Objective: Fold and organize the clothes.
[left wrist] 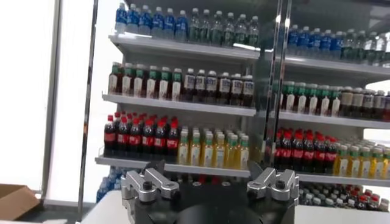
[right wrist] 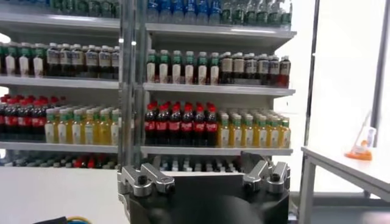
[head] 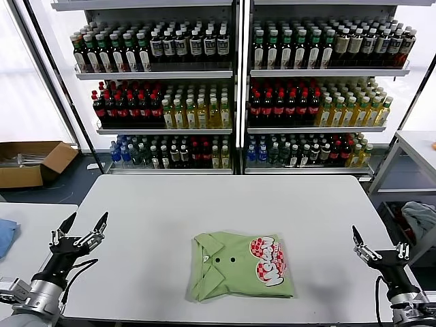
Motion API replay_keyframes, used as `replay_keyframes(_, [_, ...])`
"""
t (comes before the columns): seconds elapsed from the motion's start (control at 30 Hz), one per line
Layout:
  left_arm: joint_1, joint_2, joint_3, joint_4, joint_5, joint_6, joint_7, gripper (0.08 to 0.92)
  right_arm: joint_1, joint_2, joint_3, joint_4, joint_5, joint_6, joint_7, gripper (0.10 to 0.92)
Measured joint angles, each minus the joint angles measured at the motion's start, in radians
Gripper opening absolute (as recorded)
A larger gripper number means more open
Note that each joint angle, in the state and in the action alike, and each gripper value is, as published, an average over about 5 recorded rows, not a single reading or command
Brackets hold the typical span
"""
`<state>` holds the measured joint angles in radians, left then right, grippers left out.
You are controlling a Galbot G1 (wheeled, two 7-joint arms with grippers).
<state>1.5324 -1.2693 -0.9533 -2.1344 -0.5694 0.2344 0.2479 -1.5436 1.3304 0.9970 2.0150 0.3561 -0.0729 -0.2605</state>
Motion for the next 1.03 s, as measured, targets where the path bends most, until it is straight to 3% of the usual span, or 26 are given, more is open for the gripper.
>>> replay_keyframes(1.03, [0.0,-0.041,-0.088,0.017,0.002,-0.012,0.108,0.823,-0.016,0.033,0.061,0.01,0.021,-0.013,-0.023,0.823])
